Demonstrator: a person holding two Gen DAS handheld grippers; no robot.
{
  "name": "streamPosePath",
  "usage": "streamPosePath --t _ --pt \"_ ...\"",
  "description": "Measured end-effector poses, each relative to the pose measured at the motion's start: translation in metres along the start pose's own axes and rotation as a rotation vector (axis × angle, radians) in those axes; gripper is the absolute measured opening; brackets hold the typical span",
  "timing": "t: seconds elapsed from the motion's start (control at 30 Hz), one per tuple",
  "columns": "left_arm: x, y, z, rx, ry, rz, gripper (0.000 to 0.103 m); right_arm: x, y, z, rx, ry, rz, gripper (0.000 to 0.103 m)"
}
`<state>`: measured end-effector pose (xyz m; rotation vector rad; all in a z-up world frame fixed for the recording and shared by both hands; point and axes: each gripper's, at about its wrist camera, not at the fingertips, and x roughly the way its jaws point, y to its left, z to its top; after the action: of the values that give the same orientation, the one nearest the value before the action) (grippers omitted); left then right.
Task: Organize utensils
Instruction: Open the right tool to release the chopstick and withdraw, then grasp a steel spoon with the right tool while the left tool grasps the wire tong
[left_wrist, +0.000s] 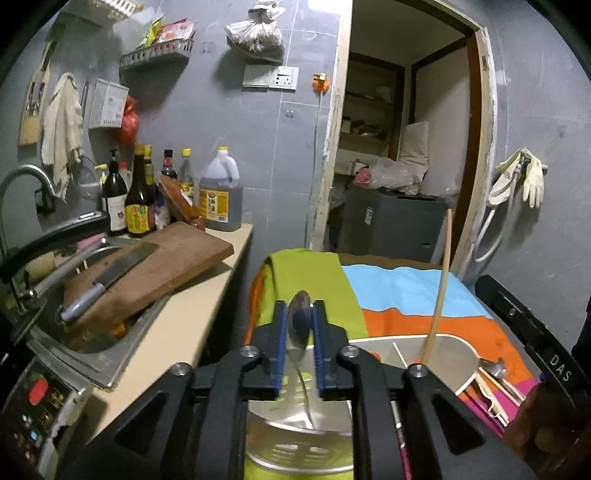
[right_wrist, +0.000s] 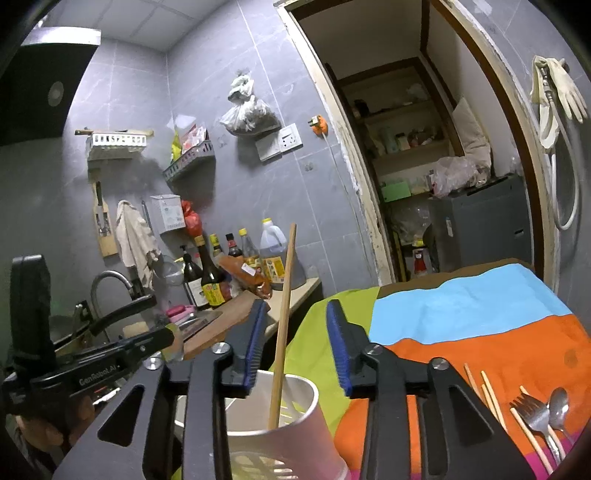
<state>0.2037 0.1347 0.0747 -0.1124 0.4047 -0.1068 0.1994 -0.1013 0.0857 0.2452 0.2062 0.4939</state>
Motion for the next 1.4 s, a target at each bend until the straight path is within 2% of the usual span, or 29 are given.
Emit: streamPosePath --t 0.13,0.2,0.27,0.33,0.47,0.53,0.63,0.97,1.23,1.4 --pt "-0.008 -0.005 0.002 -0.020 -0.019 -0.020 0.029 -0.014 -0.004 0.005 -0.025 -0.029 -0.017 0.054" --pt "-0.012 -0.010 0.004 -0.027 -0.036 -0.029 0.033 -0.022 -0.007 0.008 -0.041 -0.042 -0.029 0.058" --pt "-0.018 -0.017 0.004 -0.032 -0.063 -0.028 0.038 -0.031 -0.011 0.012 -0.054 -0.060 -0.044 0.070" --pt "-0.024 -0.025 0.004 -0.033 -0.089 -0.036 0.051 -0.041 -0.016 0.016 -0.069 -0.077 -0.056 0.078" --pt "-0.033 -0.044 0.005 -0.024 -0.134 -0.062 0.065 -0.062 -0.028 0.024 -0.114 -0.095 -0.093 0.091" --pt "-0.037 -0.057 0.003 -0.013 -0.151 -0.082 0.079 -0.073 -0.036 0.028 -0.124 -0.103 -0.108 0.103" --pt "-0.043 -0.075 0.000 -0.008 -0.177 -0.112 0.095 -0.087 -0.045 0.033 -0.152 -0.109 -0.130 0.103" --pt "-0.041 -0.135 -0.015 0.037 -0.159 -0.209 0.097 -0.125 -0.085 0.037 -0.249 -0.065 -0.253 0.103" --pt "-0.021 -0.179 -0.036 0.099 -0.046 -0.226 0.097 -0.138 -0.127 0.025 -0.269 0.021 -0.367 0.103" --pt "-0.002 -0.200 -0.053 0.124 0.049 -0.217 0.097 -0.130 -0.152 0.011 -0.287 0.145 -0.431 0.103"
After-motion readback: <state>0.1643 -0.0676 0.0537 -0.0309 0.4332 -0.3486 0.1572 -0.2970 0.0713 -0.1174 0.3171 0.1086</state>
